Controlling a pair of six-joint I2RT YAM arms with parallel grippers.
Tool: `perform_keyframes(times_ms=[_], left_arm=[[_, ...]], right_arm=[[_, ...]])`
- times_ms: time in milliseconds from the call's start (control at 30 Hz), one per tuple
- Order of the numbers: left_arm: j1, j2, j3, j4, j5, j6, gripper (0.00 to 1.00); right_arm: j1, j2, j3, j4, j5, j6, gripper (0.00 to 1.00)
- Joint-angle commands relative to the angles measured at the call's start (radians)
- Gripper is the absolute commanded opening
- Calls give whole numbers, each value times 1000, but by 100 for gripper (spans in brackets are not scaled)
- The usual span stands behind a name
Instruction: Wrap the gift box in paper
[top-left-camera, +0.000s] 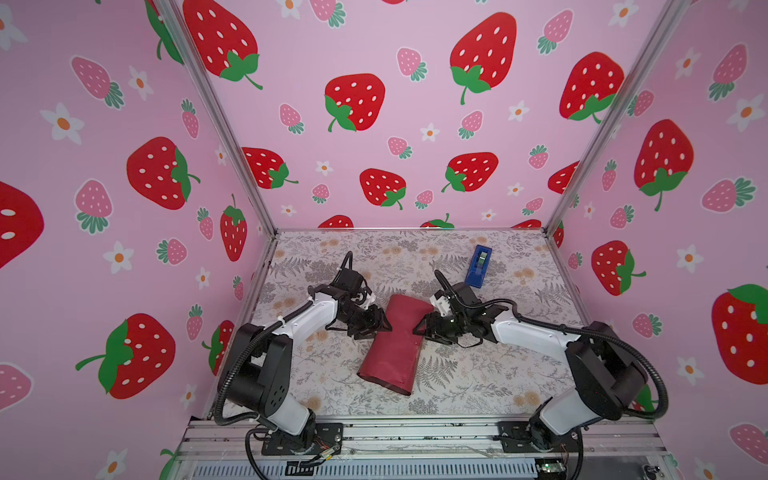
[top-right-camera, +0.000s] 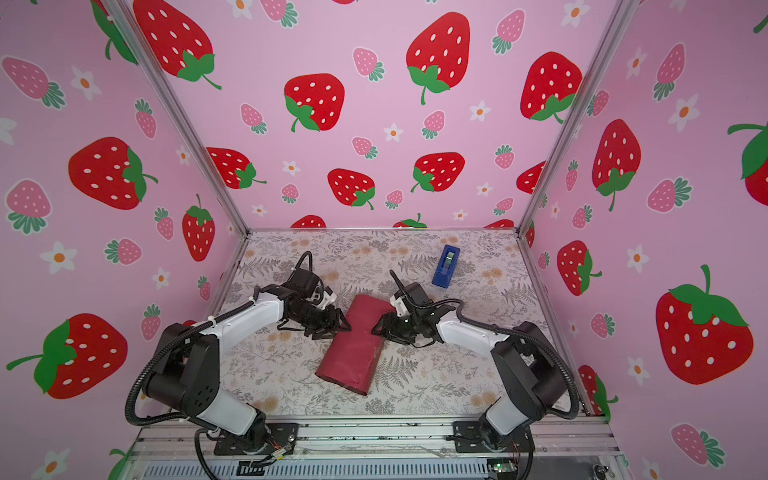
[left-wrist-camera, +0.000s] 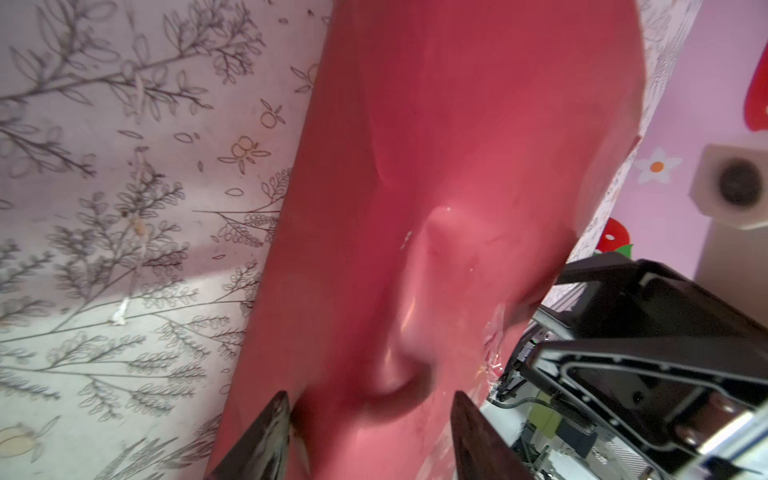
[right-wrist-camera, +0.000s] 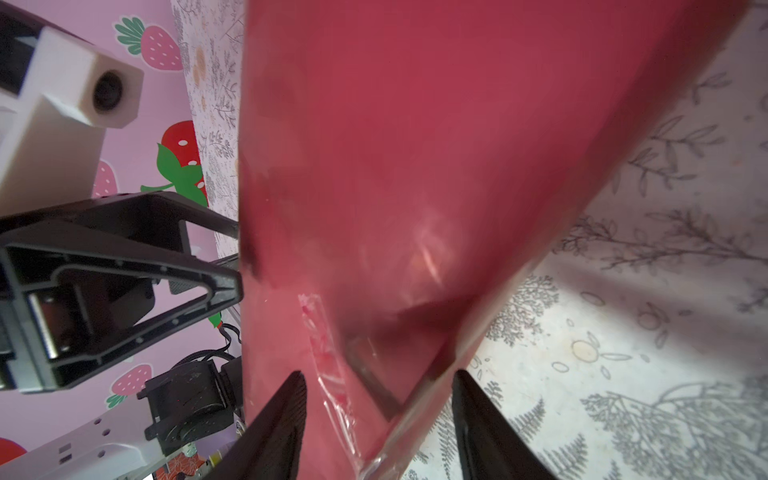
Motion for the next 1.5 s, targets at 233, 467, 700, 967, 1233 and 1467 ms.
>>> perform_keyframes(times_ms=[233, 467, 700, 967, 1233, 1467], left_arm=[[-88, 16, -12, 160, -11, -153, 62], [-89, 58, 79, 129, -78, -132, 61], [-94, 112, 140, 116, -68, -117, 61], [-94, 230, 272, 94, -37, -90, 60], [-92, 246, 419, -35, -148, -20, 59], [-127, 3, 221, -5, -283, -35, 62]], right_arm=[[-132, 115, 153, -17, -112, -170, 54], [-165, 65, 166, -96, -57, -252, 56], [-165, -31, 8, -57, -65, -227, 61], [-154, 68, 36, 65, -128, -206, 58], [-154, 105, 168, -50, -29, -285, 61], [-102, -118, 12, 1, 48, -258, 80]])
